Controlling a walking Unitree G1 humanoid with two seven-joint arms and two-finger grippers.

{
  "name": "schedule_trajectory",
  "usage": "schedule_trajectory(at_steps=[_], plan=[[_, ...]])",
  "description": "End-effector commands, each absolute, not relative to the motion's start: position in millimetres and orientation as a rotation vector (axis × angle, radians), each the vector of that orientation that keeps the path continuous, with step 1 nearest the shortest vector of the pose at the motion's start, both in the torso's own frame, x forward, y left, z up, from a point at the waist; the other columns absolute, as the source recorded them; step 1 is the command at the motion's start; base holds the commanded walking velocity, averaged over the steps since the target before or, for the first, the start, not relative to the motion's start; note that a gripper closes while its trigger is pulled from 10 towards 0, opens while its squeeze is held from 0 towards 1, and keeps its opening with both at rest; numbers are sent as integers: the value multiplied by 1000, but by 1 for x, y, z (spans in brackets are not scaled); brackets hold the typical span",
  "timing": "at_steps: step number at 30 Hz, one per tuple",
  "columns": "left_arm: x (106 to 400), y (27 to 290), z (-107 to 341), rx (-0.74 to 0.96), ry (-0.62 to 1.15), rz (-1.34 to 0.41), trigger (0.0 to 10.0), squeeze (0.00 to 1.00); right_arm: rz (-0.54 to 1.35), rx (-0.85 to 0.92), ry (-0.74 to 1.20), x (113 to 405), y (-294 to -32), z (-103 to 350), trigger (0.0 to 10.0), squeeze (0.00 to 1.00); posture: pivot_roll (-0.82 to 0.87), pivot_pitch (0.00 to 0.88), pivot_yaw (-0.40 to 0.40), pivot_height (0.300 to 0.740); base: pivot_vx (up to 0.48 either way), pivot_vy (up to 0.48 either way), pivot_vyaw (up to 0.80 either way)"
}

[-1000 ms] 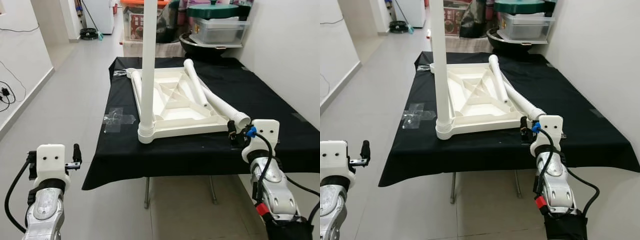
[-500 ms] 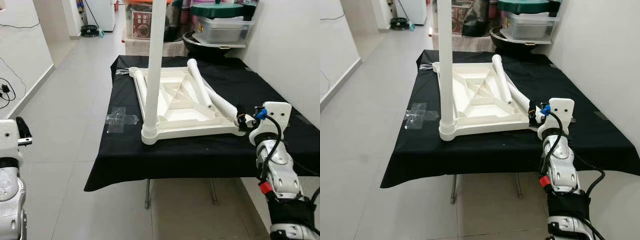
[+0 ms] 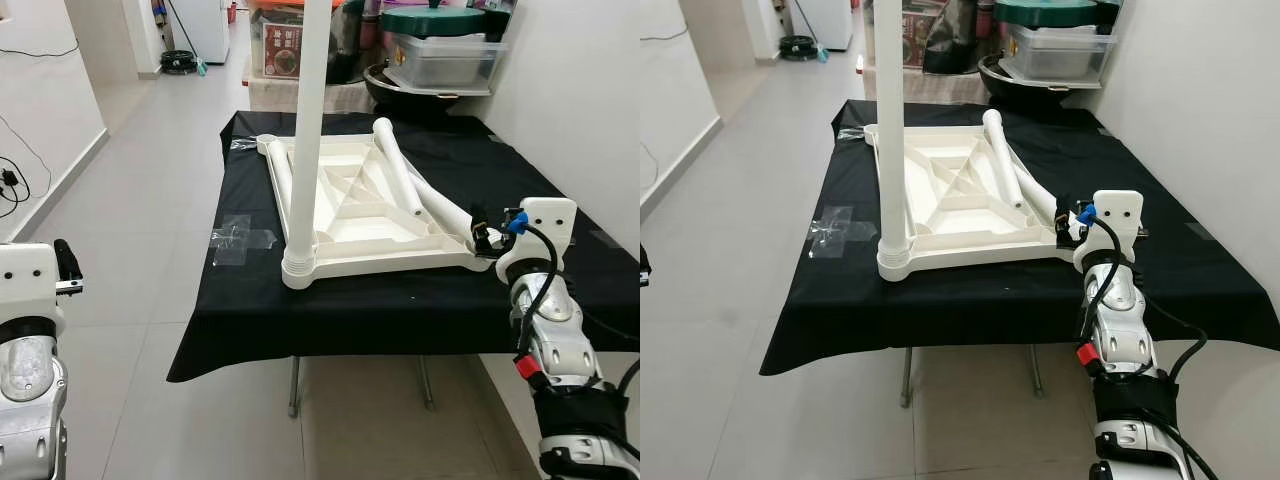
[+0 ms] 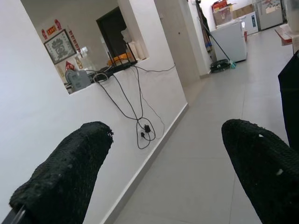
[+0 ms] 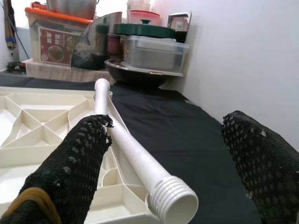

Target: Building children table

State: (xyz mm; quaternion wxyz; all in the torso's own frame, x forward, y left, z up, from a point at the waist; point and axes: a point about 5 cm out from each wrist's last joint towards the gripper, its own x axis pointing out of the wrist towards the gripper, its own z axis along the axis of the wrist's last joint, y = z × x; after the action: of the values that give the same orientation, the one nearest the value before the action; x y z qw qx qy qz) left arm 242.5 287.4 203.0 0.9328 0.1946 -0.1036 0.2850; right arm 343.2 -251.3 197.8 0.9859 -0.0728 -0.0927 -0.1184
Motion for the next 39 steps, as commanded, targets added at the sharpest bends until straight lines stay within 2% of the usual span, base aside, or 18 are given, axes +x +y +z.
schedule_trajectory(at_steps=[1,23,27,32,34,39], plan=[[245,287,203,398,-215,581,10000,0,-247,-144,-196,344,-253,199,10000,0,91,20,-90,740,262,0,0],[246,283,197,386,-204,552,10000,0,-233,-135,-195,345,-251,197,10000,0,93,27,-85,740,284,0,0],[246,283,196,352,-196,550,10000,0,-225,-129,-178,345,-250,195,10000,0,93,32,-86,740,0,0,0],[249,269,185,308,-162,457,10000,0,-222,-80,-145,348,-253,191,10000,0,95,35,-85,740,0,0,0],[247,245,174,292,-145,334,10000,0,-151,-39,-117,352,-257,192,10000,0,95,38,-81,740,0,0,0],[242,234,157,229,-77,302,10000,0,-14,-12,-86,357,-257,195,10000,0,95,40,-82,740,0,0,0]])
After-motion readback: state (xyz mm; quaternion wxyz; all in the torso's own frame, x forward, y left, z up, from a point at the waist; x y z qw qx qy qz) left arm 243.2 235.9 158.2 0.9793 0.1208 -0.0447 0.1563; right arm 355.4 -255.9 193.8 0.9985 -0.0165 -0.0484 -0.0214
